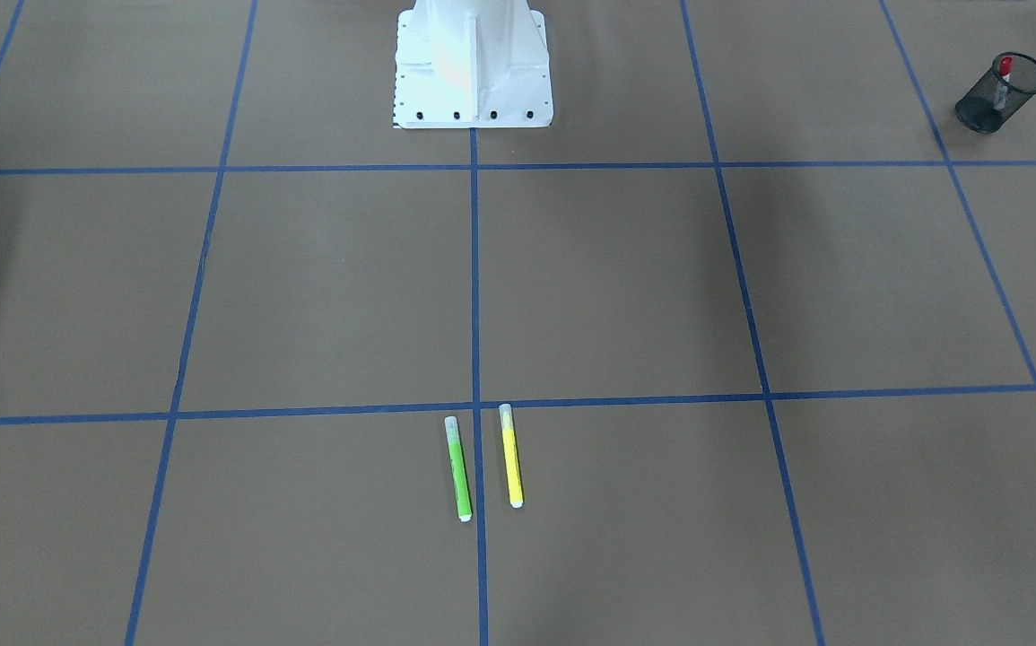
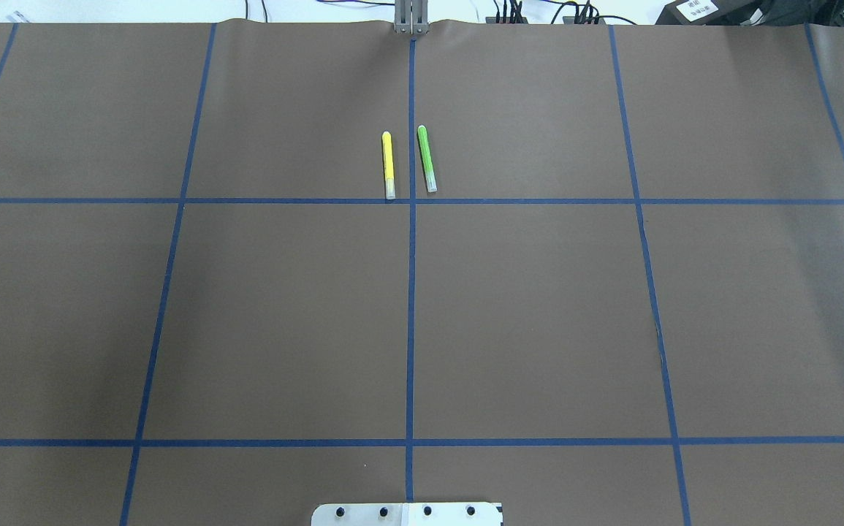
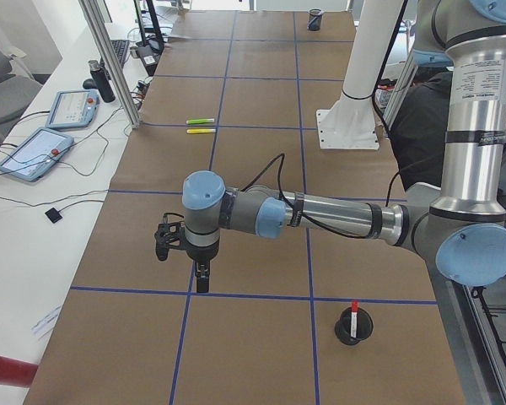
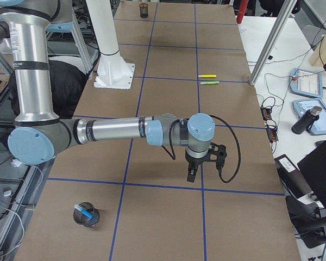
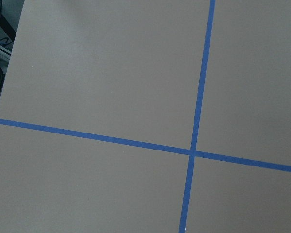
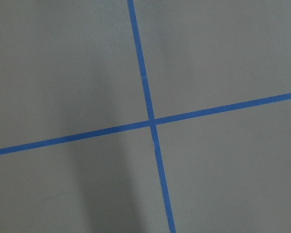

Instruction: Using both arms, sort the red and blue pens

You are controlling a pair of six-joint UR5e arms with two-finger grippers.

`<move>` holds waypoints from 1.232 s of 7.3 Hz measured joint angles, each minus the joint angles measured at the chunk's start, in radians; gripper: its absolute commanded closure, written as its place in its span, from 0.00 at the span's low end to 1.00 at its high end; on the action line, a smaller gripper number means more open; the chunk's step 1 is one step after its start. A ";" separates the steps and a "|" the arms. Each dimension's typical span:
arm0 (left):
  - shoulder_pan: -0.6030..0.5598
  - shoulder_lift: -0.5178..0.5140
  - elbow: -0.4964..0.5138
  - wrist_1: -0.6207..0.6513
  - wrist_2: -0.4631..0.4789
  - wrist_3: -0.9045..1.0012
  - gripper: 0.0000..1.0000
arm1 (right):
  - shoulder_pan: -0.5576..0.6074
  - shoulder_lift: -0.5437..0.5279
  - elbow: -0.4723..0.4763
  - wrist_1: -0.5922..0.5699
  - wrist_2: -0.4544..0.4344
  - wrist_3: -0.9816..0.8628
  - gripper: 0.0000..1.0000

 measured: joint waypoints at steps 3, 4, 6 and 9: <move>0.001 0.014 -0.002 -0.003 -0.007 0.001 0.00 | -0.014 -0.016 -0.012 0.002 -0.001 -0.005 0.00; 0.001 0.018 -0.002 -0.004 -0.009 0.001 0.00 | -0.017 -0.016 -0.012 0.002 0.000 -0.006 0.00; 0.004 0.022 -0.002 -0.003 -0.022 0.004 0.00 | -0.019 -0.017 -0.012 0.002 0.001 -0.007 0.00; 0.013 0.045 -0.002 -0.022 -0.067 0.008 0.00 | -0.019 -0.017 -0.008 0.003 0.001 -0.007 0.00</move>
